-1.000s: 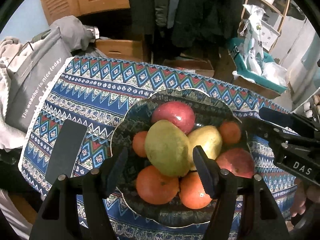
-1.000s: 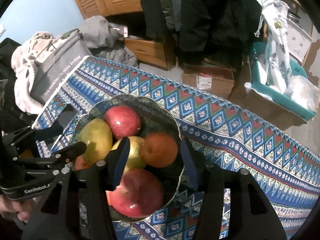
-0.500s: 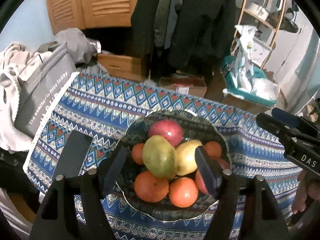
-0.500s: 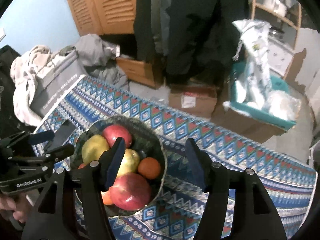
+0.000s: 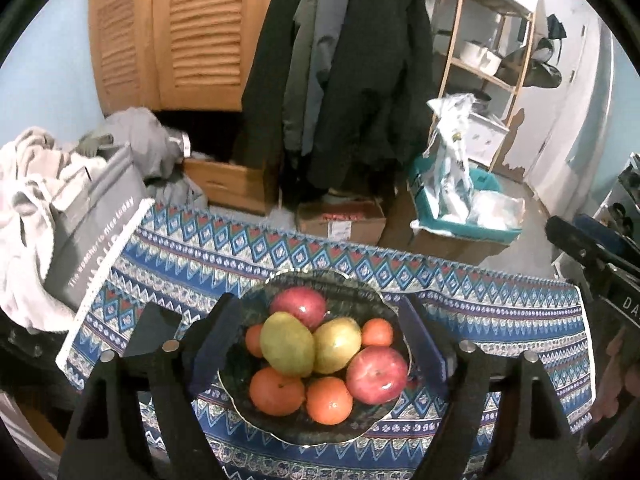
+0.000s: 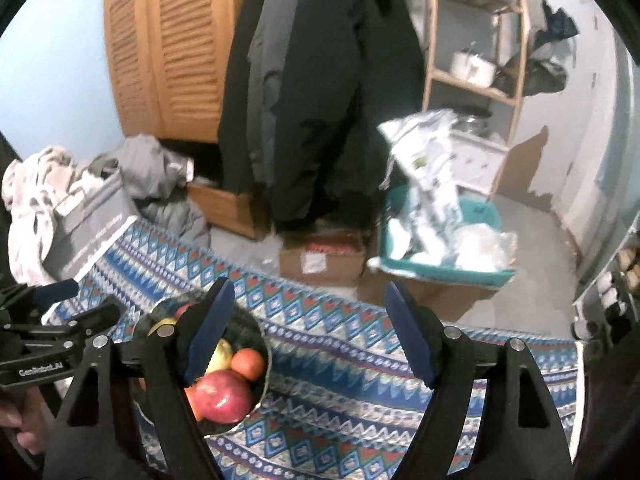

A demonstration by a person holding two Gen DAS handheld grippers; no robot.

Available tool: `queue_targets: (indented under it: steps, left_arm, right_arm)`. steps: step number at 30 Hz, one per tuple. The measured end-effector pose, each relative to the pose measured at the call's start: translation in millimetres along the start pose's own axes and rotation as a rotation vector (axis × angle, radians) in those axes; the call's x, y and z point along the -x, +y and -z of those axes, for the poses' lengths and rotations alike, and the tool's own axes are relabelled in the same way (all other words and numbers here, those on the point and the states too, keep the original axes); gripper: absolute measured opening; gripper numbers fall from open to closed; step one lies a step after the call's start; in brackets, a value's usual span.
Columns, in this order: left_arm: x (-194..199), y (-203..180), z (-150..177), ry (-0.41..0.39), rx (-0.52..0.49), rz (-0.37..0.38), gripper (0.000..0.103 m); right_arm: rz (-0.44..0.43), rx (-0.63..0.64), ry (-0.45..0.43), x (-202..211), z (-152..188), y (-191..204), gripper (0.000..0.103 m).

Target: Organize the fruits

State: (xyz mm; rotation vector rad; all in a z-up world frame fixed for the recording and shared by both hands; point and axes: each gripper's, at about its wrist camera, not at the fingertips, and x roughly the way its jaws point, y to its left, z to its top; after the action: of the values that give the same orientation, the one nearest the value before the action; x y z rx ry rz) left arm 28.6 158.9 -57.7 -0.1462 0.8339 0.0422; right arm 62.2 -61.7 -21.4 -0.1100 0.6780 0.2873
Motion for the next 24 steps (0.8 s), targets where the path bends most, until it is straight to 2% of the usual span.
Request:
queue_targets:
  steps: [6,12,14,24]
  left_arm:
    - [30.1,-19.7,-6.6,-0.075,-0.041,-0.002,0.087]
    - [56.7,-37.5,-11.8,-0.149,-0.068,0.01,0.095]
    - [65.4,-44.2,-13.2,-0.186,-0.091,0.004,0.103]
    - [86.9,-61.1,-18.1,-0.241,-0.091,0.05,0.102]
  right_arm:
    - [0.059,-0.012,-0.065,30.7,-4.2,-15.0,0.078]
    - [0.094,-0.045,-0.122,61.8,-4.0,-30.6,0.079]
    - [0.109,-0.048,-0.143,71.5,-3.9,-34.4,0.079]
    - [0.171,-0.045,-0.203,109.8,2.9,-57.2,0.079]
